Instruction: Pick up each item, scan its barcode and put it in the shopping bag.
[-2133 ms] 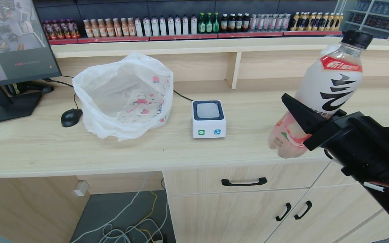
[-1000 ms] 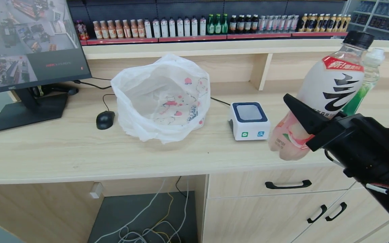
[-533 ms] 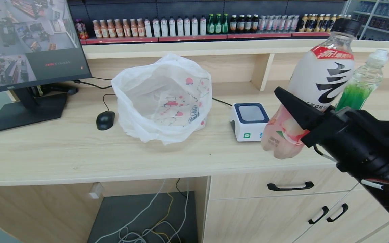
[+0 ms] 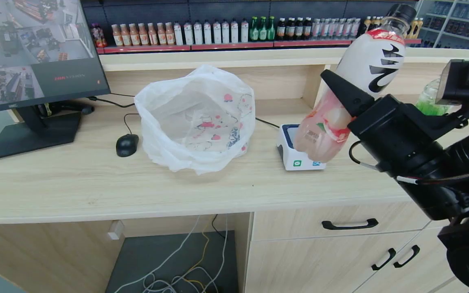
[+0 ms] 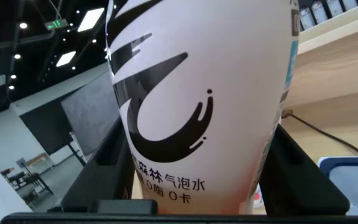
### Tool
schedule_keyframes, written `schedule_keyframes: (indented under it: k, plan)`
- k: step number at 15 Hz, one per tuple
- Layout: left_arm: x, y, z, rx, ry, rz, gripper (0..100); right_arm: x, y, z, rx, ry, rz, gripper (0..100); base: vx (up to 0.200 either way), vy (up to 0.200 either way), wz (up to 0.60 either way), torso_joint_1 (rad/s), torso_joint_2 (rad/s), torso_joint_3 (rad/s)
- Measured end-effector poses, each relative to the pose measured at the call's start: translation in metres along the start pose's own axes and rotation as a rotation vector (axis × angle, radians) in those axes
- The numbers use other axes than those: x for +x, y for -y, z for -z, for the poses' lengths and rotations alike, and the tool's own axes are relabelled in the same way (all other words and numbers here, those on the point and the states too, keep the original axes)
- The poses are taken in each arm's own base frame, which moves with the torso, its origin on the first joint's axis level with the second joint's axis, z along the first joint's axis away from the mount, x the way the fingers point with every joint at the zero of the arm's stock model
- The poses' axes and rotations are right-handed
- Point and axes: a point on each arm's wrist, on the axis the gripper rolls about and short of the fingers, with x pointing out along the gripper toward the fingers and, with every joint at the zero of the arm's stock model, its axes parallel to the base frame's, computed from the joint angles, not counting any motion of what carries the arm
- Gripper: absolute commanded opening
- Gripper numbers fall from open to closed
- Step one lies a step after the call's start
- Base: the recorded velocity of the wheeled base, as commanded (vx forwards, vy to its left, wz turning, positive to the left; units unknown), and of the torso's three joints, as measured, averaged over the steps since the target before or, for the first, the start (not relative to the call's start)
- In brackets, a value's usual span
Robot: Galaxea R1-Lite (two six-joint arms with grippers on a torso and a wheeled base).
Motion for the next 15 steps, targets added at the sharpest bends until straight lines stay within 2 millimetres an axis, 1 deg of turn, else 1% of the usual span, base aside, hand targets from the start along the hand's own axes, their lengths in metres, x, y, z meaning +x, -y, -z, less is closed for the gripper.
schedule_keyframes:
  k: [3, 5, 8, 11, 13, 15]
  plan:
    - [0.0, 0.0, 0.0, 0.0, 0.0, 0.0, 100, 0.022, 0.004, 0.003, 0.08, 0.043, -0.013, 0, 0.0, 0.0, 0.0, 0.0, 0.0, 0.0]
    - [0.0, 0.0, 0.0, 0.0, 0.0, 0.0, 100, 0.036, 0.013, 0.012, 0.106, 0.051, -0.005, 0, 0.0, 0.0, 0.0, 0.0, 0.0, 0.0]
    - [0.0, 0.0, 0.0, 0.0, 0.0, 0.0, 100, 0.056, 0.031, 0.024, 0.214, 0.094, 0.033, 0, 0.0, 0.0, 0.0, 0.0, 0.0, 0.0]
    - [0.0, 0.0, 0.0, 0.0, 0.0, 0.0, 100, 0.063, 0.052, 0.041, 0.263, 0.085, 0.079, 0, 0.0, 0.0, 0.0, 0.0, 0.0, 0.0]
    - [0.0, 0.0, 0.0, 0.0, 0.0, 0.0, 100, 0.07, 0.07, 0.046, 0.278, 0.105, 0.104, 0, 0.0, 0.0, 0.0, 0.0, 0.0, 0.0]
    - [0.0, 0.0, 0.0, 0.0, 0.0, 0.0, 100, 0.077, 0.085, 0.05, 0.329, 0.146, 0.128, 0, 0.0, 0.0, 0.0, 0.0, 0.0, 0.0]
